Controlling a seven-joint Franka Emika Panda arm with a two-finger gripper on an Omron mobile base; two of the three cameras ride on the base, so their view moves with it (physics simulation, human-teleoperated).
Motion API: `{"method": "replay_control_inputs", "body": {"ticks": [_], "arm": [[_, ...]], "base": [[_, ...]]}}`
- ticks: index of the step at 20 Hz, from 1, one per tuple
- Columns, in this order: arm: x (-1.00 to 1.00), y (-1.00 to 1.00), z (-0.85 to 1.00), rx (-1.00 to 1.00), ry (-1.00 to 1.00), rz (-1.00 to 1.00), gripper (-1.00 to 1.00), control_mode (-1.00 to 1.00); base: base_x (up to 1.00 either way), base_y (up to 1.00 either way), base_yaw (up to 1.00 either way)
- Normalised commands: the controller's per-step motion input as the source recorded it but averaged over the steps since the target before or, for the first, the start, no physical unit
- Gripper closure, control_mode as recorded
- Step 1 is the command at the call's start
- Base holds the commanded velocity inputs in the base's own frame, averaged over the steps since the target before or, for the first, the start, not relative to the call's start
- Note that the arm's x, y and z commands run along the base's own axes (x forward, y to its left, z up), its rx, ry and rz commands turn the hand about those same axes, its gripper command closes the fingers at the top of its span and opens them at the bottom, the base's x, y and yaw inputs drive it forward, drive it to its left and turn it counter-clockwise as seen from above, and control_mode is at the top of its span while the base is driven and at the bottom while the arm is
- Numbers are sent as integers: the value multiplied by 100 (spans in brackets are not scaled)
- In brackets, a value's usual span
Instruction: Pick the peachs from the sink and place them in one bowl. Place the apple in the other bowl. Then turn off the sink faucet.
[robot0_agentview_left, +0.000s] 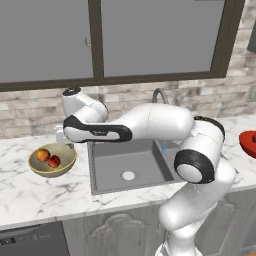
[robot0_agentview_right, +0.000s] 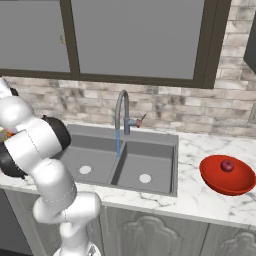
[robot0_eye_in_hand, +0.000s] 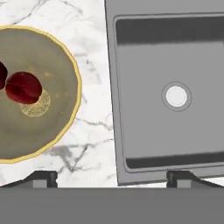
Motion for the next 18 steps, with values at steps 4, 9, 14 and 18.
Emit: {"method": "replay_control_inputs", "body": {"ticks": [4,9,14,18], "arm": [[0,-100,0,13,-10,58,-100,-100],[0,-100,0,10,-8,56,-100,-100],[0,-100,0,7,-11,54,-100,-100],[-27,-99,12,4,-23,50,-100,-100]], "base": [[0,0,0],[0,0,0],[0,0,0],[0,0,0]]}}
